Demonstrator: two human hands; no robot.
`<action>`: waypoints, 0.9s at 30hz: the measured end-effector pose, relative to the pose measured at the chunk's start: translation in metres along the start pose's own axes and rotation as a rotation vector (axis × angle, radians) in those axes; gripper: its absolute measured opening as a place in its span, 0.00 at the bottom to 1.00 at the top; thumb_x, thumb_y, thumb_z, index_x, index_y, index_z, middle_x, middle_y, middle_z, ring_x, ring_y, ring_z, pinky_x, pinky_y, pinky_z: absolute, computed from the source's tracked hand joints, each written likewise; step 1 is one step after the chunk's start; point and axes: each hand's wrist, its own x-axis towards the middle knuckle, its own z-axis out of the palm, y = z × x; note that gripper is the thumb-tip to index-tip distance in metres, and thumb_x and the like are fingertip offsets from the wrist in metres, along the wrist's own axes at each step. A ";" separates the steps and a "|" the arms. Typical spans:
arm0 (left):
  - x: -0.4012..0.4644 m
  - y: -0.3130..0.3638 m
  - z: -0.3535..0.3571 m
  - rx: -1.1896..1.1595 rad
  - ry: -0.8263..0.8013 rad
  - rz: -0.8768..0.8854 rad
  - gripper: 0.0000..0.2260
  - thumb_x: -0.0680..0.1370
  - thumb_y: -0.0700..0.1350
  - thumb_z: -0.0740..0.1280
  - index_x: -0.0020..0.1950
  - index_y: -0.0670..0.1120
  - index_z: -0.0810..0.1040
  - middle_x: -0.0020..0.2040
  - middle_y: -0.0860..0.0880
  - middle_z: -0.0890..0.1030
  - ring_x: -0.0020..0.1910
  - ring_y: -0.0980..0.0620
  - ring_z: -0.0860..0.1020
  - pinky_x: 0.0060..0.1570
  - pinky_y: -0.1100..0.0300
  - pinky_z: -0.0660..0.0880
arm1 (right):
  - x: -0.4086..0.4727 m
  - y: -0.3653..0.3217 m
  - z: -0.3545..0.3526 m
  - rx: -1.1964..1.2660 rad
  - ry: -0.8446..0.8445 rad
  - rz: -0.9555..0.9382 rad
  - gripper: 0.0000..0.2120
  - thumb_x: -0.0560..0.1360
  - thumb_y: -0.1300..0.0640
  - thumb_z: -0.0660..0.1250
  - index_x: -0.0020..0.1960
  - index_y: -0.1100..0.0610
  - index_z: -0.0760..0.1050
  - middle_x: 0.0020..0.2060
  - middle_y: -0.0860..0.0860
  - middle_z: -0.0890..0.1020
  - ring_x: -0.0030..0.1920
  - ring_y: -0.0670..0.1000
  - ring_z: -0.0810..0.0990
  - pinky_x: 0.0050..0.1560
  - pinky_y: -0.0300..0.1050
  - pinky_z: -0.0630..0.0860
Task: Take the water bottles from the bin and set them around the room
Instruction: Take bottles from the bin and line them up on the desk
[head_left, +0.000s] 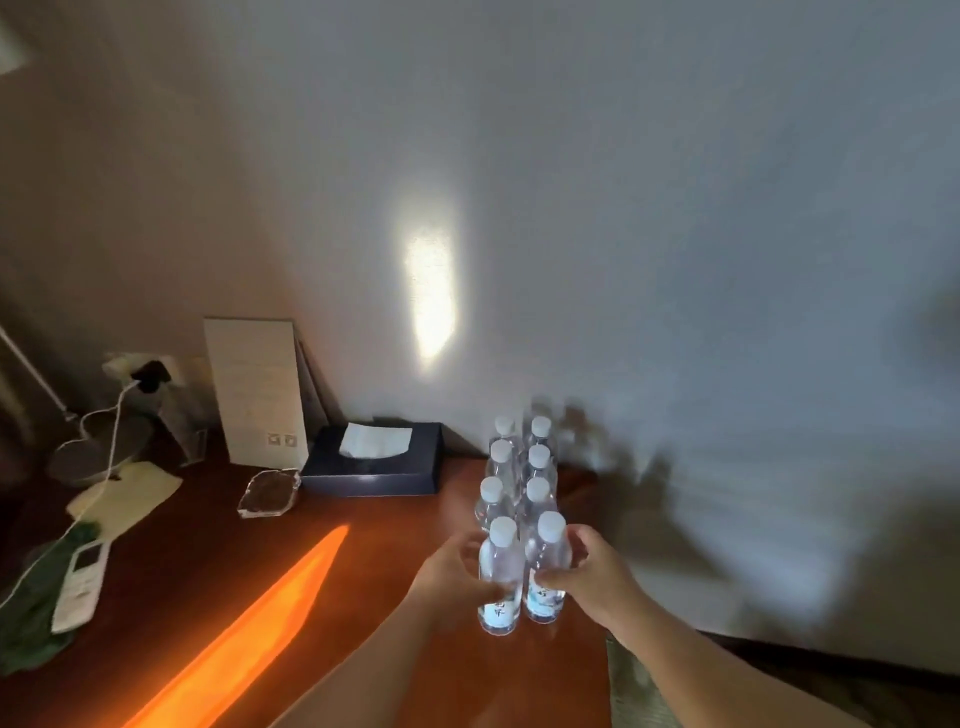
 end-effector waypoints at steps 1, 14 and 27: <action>0.007 -0.004 0.002 -0.001 -0.002 -0.001 0.34 0.59 0.55 0.82 0.62 0.64 0.74 0.50 0.67 0.79 0.45 0.67 0.80 0.42 0.68 0.80 | 0.004 0.003 0.002 0.008 0.010 0.007 0.30 0.65 0.55 0.83 0.62 0.48 0.72 0.54 0.44 0.83 0.50 0.42 0.82 0.43 0.37 0.77; 0.049 -0.033 0.000 -0.118 -0.037 0.001 0.30 0.62 0.49 0.84 0.56 0.68 0.73 0.54 0.63 0.82 0.48 0.60 0.83 0.41 0.65 0.81 | 0.020 0.012 0.032 -0.010 0.040 0.055 0.31 0.66 0.59 0.81 0.62 0.48 0.69 0.54 0.45 0.81 0.52 0.44 0.81 0.40 0.30 0.74; 0.034 -0.020 -0.016 0.151 -0.251 -0.180 0.30 0.73 0.45 0.77 0.70 0.44 0.67 0.60 0.44 0.79 0.45 0.53 0.79 0.34 0.68 0.76 | 0.015 0.006 0.028 -0.170 0.000 0.114 0.36 0.65 0.58 0.80 0.68 0.52 0.67 0.61 0.48 0.78 0.59 0.49 0.78 0.56 0.44 0.75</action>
